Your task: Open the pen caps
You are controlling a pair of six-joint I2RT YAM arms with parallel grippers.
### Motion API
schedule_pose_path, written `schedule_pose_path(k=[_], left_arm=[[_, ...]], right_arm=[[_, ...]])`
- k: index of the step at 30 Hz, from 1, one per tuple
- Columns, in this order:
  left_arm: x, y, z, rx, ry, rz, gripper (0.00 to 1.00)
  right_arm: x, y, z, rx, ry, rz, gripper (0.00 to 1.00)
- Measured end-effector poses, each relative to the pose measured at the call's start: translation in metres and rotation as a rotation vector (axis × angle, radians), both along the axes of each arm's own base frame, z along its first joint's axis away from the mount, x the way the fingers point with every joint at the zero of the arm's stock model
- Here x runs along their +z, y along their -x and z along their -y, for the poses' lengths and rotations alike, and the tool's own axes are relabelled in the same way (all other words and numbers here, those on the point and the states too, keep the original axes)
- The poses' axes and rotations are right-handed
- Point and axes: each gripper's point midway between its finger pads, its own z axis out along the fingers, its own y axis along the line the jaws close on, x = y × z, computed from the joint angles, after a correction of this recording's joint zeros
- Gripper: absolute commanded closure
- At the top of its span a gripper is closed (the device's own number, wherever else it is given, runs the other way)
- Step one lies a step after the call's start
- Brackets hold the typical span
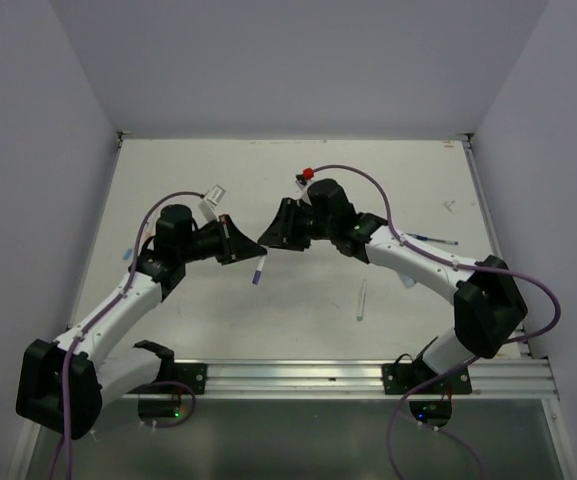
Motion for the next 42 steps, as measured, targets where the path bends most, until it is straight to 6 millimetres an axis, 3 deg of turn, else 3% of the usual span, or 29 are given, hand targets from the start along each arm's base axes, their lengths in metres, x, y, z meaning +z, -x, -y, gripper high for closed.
schedule_pose_path(k=[1,2,5,6,7,8,9,10,12,14,20,25,28,29,42], left_arm=[[0.000,-0.001,0.000,0.001,0.001,0.002,1.00],[0.000,-0.001,0.000,0.001,0.002,0.004,1.00],[-0.001,-0.002,0.001,0.001,0.001,0.003,1.00],[-0.002,-0.002,0.001,0.001,0.001,0.003,1.00],[-0.002,-0.003,0.001,0.004,-0.001,0.003,0.93],[-0.003,-0.003,0.001,0.007,-0.003,0.001,0.78],[-0.004,-0.004,0.001,0.007,-0.007,0.001,0.46],[-0.005,-0.004,0.000,0.010,-0.013,0.001,0.36],[-0.005,-0.005,-0.001,0.016,-0.020,0.014,0.21],[-0.004,-0.006,-0.004,0.037,-0.034,0.033,0.19],[-0.004,0.009,-0.017,0.086,-0.047,0.109,0.24],[-0.036,0.022,-0.018,0.071,-0.080,0.040,0.35],[-0.046,0.027,-0.015,0.047,-0.090,0.012,0.48],[-0.048,0.029,-0.013,0.036,-0.091,0.007,0.54],[-0.057,0.045,-0.002,-0.072,-0.068,-0.021,0.70]], right_arm=[[0.001,0.001,-0.002,0.002,-0.016,-0.008,0.65],[0.002,0.001,-0.004,0.002,-0.032,-0.013,0.78],[0.006,0.001,-0.009,-0.003,-0.076,-0.027,1.00],[0.005,0.001,-0.010,-0.006,-0.085,-0.034,1.00],[0.004,0.001,-0.010,-0.011,-0.093,-0.041,1.00],[0.003,0.001,-0.010,-0.015,-0.099,-0.048,1.00],[0.002,0.001,-0.010,-0.020,-0.105,-0.054,1.00],[0.002,0.001,-0.011,-0.025,-0.113,-0.056,1.00],[-0.005,0.001,-0.009,-0.040,-0.115,-0.072,1.00],[-0.016,0.003,-0.006,-0.059,-0.104,-0.099,1.00],[-0.033,0.004,0.001,-0.118,-0.087,-0.152,1.00],[-0.031,0.002,0.000,-0.130,-0.100,-0.157,1.00],[-0.030,0.002,-0.001,-0.135,-0.105,-0.161,1.00],[-0.030,0.002,-0.001,-0.135,-0.106,-0.161,1.00],[-0.031,-0.002,0.001,-0.155,-0.101,-0.156,1.00]])
